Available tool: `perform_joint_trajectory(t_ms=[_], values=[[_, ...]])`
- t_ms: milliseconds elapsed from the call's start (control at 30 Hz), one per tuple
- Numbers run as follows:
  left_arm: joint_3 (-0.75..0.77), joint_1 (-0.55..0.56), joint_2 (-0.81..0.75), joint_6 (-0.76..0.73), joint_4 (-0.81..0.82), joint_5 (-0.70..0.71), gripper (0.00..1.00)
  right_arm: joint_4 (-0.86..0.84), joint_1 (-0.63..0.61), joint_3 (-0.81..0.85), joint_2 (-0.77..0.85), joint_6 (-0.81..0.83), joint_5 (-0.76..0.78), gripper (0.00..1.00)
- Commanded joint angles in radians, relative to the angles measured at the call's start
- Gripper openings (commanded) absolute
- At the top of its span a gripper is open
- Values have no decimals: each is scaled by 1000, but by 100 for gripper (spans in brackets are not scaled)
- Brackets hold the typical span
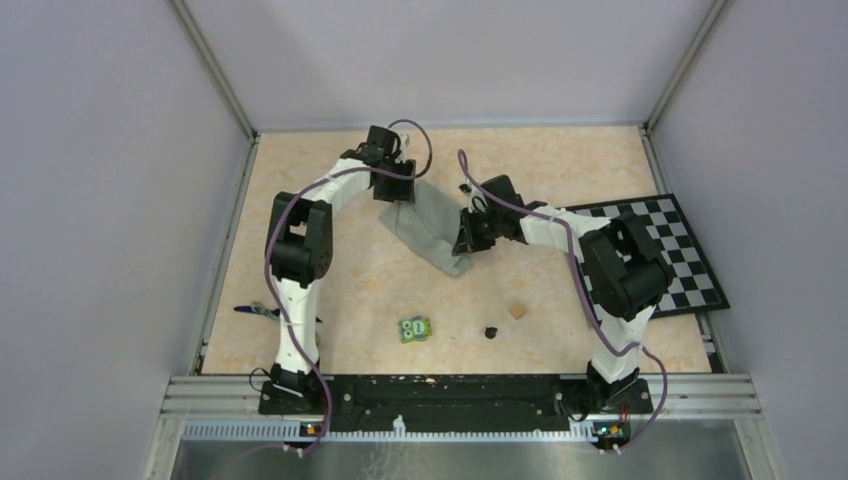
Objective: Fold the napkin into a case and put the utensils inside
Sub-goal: Smooth out the 2/3-rectangle-folded napkin at the center of the board.
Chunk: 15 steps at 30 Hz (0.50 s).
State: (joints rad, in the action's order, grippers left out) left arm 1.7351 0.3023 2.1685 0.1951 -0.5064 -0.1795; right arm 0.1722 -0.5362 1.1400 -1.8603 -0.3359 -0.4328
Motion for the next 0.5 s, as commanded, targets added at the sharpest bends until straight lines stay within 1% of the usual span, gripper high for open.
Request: perform_joint_trajectory(t_ms=[0, 100, 200, 300, 400, 467], values=[[57, 12, 26, -61, -53, 69, 62, -34, 3, 19, -7, 2, -18, 0], [49, 17, 35, -57, -47, 49, 55, -37, 5, 18, -7, 3, -20, 0], [35, 18, 32, -50, -40, 50, 44, -40, 6, 21, -9, 1, -21, 0], [20, 18, 13, -37, -28, 84, 31, -37, 7, 23, -11, 4, -16, 0], [6, 18, -20, -21, -2, 115, 25, -22, 7, 30, -9, 15, -1, 0], [8, 17, -34, -12, 6, 127, 18, -16, 7, 32, -10, 20, 3, 0]])
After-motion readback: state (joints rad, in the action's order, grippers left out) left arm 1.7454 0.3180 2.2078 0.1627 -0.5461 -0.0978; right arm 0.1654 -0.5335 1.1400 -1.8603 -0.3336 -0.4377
